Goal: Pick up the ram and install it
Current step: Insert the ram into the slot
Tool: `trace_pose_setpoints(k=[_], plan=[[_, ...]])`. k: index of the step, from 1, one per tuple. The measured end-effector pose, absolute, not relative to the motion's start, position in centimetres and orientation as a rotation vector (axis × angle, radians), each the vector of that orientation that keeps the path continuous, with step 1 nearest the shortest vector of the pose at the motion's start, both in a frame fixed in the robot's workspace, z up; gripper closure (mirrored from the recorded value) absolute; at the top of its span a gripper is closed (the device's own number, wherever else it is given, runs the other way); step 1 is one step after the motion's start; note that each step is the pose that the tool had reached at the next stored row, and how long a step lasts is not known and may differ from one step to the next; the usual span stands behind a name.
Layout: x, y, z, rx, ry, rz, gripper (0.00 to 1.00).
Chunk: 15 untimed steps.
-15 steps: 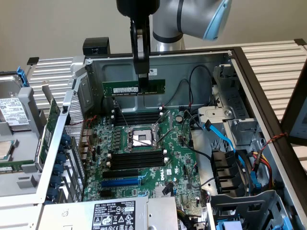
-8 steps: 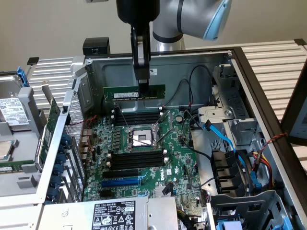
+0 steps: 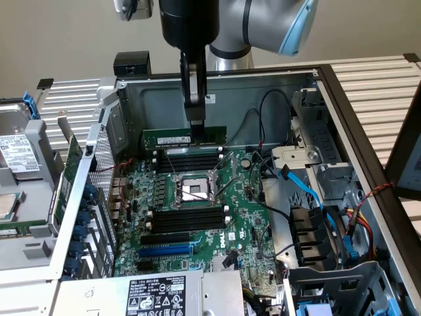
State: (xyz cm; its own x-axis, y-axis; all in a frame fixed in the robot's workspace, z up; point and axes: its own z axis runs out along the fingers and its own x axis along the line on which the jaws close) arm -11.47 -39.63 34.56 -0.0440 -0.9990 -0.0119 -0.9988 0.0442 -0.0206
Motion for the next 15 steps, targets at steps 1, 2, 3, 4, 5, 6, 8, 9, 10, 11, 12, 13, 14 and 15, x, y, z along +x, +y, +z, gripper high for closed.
trace_pose_setpoints(k=[1, 2, 3, 4, 5, 6, 8, 9, 10, 11, 12, 13, 14, 15], plan=[[-11.5, -39.6, 34.4, -2.156, 2.253, -0.010, 0.87], [-11.5, -39.6, 34.2, -2.156, 2.253, -0.010, 0.87], [-11.5, -39.6, 34.0, -2.156, 2.253, -0.010, 0.87], [-11.5, -39.6, 33.8, -2.156, 2.253, -0.010, 0.87], [-11.5, -39.6, 33.6, -2.156, 2.253, -0.010, 0.87], [-11.5, -39.6, 33.5, -2.156, 2.253, -0.010, 0.87], [-11.5, -39.7, 33.1, -2.156, 2.253, -0.010, 0.87], [-11.5, -39.8, 32.9, -2.156, 2.253, -0.010, 0.87], [-11.5, -39.9, 32.7, -2.156, 2.253, -0.009, 0.87], [-11.5, -39.9, 32.6, -2.155, 2.253, -0.009, 0.87], [-11.5, -39.9, 32.4, -2.155, 2.253, -0.009, 0.87], [-11.5, -39.9, 32.2, -2.155, 2.253, -0.009, 0.87], [-11.5, -39.9, 32.0, -2.155, 2.253, -0.009, 0.87], [-11.5, -39.9, 31.8, -2.155, 2.253, -0.008, 0.87]])
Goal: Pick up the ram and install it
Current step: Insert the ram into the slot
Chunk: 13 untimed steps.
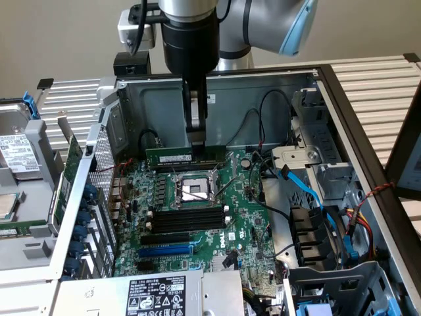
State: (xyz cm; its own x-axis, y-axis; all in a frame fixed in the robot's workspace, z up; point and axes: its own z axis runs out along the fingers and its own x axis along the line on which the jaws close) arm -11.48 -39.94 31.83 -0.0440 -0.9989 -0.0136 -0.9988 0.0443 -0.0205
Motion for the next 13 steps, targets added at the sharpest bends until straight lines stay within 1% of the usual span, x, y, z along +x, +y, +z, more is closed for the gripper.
trace_pose_setpoints(k=[6, 13], plan=[[-11.48, -40.01, 31.30, -2.150, 2.247, 0.004, 0.87], [-11.47, -40.01, 31.19, -2.149, 2.247, 0.005, 0.87]])
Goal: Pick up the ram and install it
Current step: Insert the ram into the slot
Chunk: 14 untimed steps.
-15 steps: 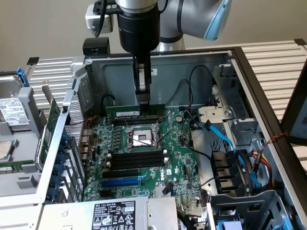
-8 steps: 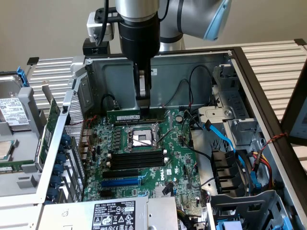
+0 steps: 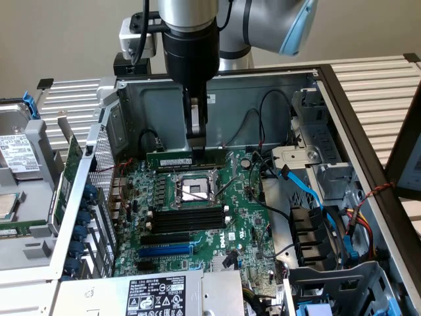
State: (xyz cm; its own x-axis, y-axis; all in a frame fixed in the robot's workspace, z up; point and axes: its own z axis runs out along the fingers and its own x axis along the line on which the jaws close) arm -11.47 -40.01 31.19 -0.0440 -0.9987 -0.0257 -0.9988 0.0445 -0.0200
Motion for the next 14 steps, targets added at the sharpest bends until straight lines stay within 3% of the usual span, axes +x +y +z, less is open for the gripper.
trace_pose_setpoints(k=[14], plan=[[-11.5, -40.4, 30.1, -2.156, 2.254, 0.010, 0.87]])
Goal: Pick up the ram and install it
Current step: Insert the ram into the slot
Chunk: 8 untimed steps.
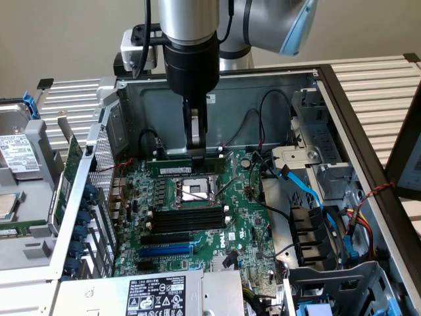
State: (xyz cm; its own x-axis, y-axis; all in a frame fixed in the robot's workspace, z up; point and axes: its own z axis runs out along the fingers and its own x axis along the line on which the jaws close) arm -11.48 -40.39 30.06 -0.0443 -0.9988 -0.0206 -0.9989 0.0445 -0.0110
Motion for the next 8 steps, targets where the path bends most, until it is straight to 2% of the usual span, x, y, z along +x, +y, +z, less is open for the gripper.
trace_pose_setpoints(k=[8], plan=[[-11.47, -40.40, 28.93, -2.161, 2.259, -0.002, 0.87]])
